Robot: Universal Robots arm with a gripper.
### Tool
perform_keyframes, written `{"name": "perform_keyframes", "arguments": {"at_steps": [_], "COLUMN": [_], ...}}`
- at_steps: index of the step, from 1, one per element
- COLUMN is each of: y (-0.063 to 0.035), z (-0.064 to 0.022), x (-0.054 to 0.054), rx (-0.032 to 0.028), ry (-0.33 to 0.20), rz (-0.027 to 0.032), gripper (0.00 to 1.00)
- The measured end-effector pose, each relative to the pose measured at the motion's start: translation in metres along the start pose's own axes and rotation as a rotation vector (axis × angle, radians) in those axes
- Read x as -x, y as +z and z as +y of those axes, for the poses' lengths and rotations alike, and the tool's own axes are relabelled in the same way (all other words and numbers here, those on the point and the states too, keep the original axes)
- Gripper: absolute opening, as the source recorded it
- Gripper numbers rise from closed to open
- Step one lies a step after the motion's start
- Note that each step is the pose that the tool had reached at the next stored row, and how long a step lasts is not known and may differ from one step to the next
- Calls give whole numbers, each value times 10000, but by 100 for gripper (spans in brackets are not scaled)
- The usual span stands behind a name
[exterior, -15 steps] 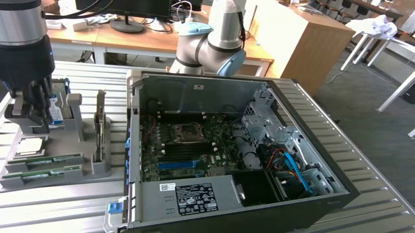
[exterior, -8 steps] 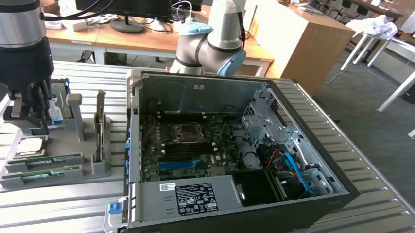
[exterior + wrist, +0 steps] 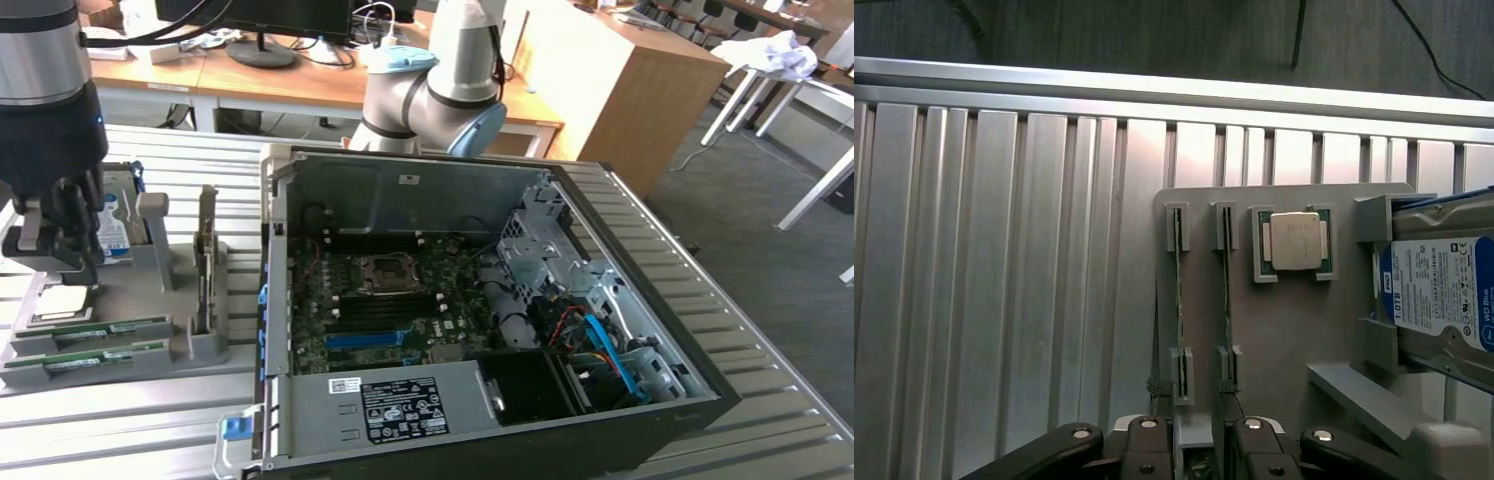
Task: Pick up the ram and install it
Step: 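Pick up the ram and move it above insertion slot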
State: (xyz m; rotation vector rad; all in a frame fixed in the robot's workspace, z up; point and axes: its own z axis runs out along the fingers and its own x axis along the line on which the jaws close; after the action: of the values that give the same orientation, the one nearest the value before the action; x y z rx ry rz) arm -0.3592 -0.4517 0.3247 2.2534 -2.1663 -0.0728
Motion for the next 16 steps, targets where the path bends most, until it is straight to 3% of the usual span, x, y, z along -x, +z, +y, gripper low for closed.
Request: {"name": "perform_keyframes", "arguments": {"at_steps": [16], "y": [74], "z": [0], "x": [-70], "rx": [0], "ry": [0], "rz": [0], "gripper": [30]}}
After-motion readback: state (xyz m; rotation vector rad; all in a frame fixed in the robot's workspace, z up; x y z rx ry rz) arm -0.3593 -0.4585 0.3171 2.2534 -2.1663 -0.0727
